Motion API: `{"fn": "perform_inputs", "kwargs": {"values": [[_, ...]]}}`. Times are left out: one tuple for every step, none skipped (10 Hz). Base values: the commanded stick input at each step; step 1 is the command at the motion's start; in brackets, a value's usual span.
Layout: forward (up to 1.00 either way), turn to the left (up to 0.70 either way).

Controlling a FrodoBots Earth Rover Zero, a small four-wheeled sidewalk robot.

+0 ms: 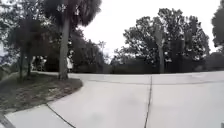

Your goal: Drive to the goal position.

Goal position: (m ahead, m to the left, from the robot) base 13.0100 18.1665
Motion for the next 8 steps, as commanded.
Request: {"fn": "perform_inputs", "kwargs": {"values": [[0.70, 0.00], [0.70, 0.00], [0.70, 0.00], [0.70, 0.00], [0.70, 0.00], [0.70, 0.00], [0.70, 0.00], [0.70, 0.00]]}}
